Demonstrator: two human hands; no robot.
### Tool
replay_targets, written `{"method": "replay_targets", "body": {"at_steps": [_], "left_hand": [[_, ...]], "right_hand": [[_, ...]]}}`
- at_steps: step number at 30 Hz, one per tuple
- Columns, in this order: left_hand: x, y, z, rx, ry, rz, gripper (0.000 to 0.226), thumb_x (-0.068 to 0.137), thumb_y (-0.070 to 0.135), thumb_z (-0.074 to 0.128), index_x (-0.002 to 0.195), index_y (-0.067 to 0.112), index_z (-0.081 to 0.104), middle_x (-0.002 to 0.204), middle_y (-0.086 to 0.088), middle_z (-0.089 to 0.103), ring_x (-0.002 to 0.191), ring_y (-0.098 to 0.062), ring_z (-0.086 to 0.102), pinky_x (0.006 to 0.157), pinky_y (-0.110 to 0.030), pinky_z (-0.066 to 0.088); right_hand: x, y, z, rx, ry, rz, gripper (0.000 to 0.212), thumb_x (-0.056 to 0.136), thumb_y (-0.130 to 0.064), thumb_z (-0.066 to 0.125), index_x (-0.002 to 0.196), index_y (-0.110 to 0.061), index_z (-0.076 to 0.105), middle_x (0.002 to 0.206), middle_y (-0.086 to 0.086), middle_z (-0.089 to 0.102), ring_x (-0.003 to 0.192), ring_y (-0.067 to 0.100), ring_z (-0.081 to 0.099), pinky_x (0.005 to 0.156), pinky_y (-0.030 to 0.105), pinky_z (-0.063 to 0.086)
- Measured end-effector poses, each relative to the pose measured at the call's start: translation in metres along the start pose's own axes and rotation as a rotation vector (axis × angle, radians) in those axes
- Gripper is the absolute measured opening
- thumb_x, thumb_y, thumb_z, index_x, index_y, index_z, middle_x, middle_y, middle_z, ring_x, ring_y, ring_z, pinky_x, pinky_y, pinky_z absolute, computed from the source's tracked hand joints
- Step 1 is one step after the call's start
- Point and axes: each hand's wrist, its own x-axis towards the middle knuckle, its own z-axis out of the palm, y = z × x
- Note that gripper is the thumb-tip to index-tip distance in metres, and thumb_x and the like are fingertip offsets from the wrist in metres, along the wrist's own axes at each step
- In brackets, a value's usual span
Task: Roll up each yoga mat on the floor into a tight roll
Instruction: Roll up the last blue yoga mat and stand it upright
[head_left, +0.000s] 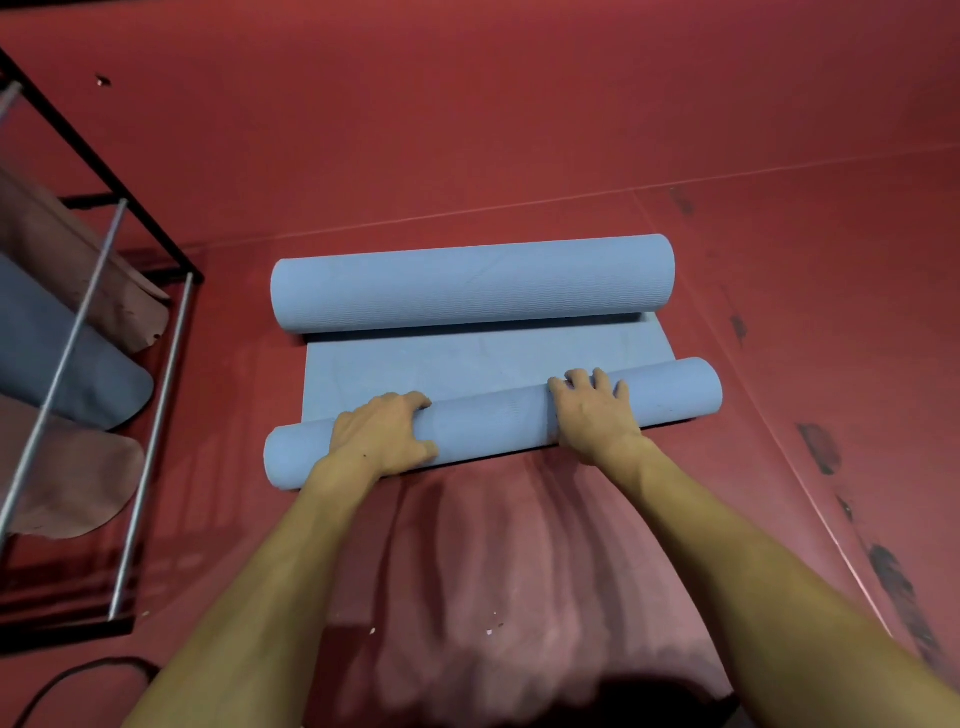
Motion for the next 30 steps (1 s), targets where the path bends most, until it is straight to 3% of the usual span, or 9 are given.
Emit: {"method": "replay_targets", "body": {"at_steps": [3, 5, 10, 13, 17, 22, 25, 28, 30], "left_hand": [[-0.006, 0.001, 0.019, 0.13, -0.013, 0.016, 0.092, 0.077, 0.055, 0.078, 0.154, 0.04, 0.03, 0.152, 0.007, 0.045, 0.141, -0.024, 0.043, 0.112, -0.057, 0.033], [-0.005, 0.0, 0.033, 0.215, 0.043, 0.01, 0.095, 0.084, 0.054, 0.077, 0.158, 0.038, 0.019, 0.16, 0.005, 0.036, 0.148, -0.025, 0.032, 0.118, -0.063, 0.024], [0.003, 0.0, 0.025, 0.21, 0.072, 0.022, 0.077, 0.085, 0.049, 0.079, 0.147, 0.038, 0.034, 0.138, 0.008, 0.055, 0.127, -0.024, 0.051, 0.104, -0.054, 0.035], [0.004, 0.002, 0.018, 0.192, 0.035, 0.029, 0.069, 0.081, 0.048, 0.08, 0.138, 0.039, 0.043, 0.123, 0.008, 0.063, 0.114, -0.025, 0.059, 0.092, -0.046, 0.039], [0.0, -0.001, 0.01, 0.16, -0.035, 0.064, 0.06, 0.077, 0.051, 0.08, 0.128, 0.041, 0.051, 0.109, 0.007, 0.069, 0.099, -0.026, 0.063, 0.08, -0.037, 0.039], [-0.009, -0.004, 0.002, 0.112, -0.228, 0.116, 0.051, 0.074, 0.056, 0.081, 0.119, 0.044, 0.059, 0.107, 0.016, 0.067, 0.096, -0.018, 0.059, 0.078, -0.036, 0.043], [-0.016, -0.004, 0.003, 0.066, -0.308, 0.114, 0.052, 0.071, 0.055, 0.082, 0.118, 0.046, 0.061, 0.106, 0.019, 0.066, 0.098, -0.019, 0.062, 0.079, -0.036, 0.046], [-0.02, -0.004, 0.003, 0.015, -0.297, 0.106, 0.052, 0.072, 0.054, 0.084, 0.118, 0.047, 0.062, 0.105, 0.02, 0.067, 0.1, -0.018, 0.062, 0.078, -0.036, 0.044], [-0.023, -0.007, 0.003, -0.036, -0.253, 0.09, 0.058, 0.069, 0.052, 0.088, 0.121, 0.05, 0.062, 0.109, 0.022, 0.068, 0.104, -0.015, 0.062, 0.08, -0.036, 0.042]], "right_hand": [[0.002, 0.004, 0.0, 0.034, -0.103, 0.015, 0.083, 0.093, -0.046, 0.062, 0.161, -0.029, 0.018, 0.166, 0.013, 0.017, 0.152, 0.052, 0.006, 0.122, 0.067, 0.008], [0.002, 0.005, 0.005, 0.002, -0.1, 0.044, 0.094, 0.09, -0.047, 0.068, 0.162, -0.034, 0.009, 0.167, 0.009, 0.013, 0.153, 0.05, 0.003, 0.12, 0.071, 0.006], [0.006, 0.003, 0.009, -0.126, 0.038, 0.032, 0.066, 0.093, -0.031, 0.062, 0.15, -0.03, 0.029, 0.147, 0.006, 0.043, 0.131, 0.043, 0.037, 0.107, 0.072, 0.03], [0.007, 0.007, 0.001, -0.157, 0.014, 0.005, 0.055, 0.093, -0.027, 0.062, 0.142, -0.024, 0.038, 0.136, 0.005, 0.05, 0.119, 0.038, 0.046, 0.102, 0.066, 0.038], [0.001, 0.007, -0.007, -0.087, -0.011, 0.024, 0.046, 0.09, -0.03, 0.068, 0.123, -0.014, 0.039, 0.123, 0.004, 0.058, 0.115, 0.034, 0.049, 0.1, 0.06, 0.04], [-0.018, 0.01, -0.016, -0.074, -0.155, -0.019, 0.06, 0.085, -0.045, 0.077, 0.112, -0.017, 0.031, 0.121, 0.003, 0.06, 0.118, 0.033, 0.051, 0.091, 0.053, 0.041], [-0.027, 0.007, -0.015, -0.066, -0.245, -0.014, 0.063, 0.085, -0.046, 0.077, 0.117, -0.017, 0.032, 0.13, 0.005, 0.056, 0.124, 0.036, 0.048, 0.101, 0.058, 0.04], [-0.031, 0.001, -0.012, -0.125, -0.175, 0.014, 0.063, 0.085, -0.041, 0.074, 0.134, -0.017, 0.043, 0.141, 0.012, 0.042, 0.133, 0.041, 0.036, 0.116, 0.068, 0.021], [-0.034, -0.002, -0.012, -0.145, -0.127, 0.012, 0.053, 0.088, -0.035, 0.069, 0.133, -0.017, 0.049, 0.138, 0.013, 0.041, 0.128, 0.039, 0.036, 0.114, 0.06, 0.03]]}}
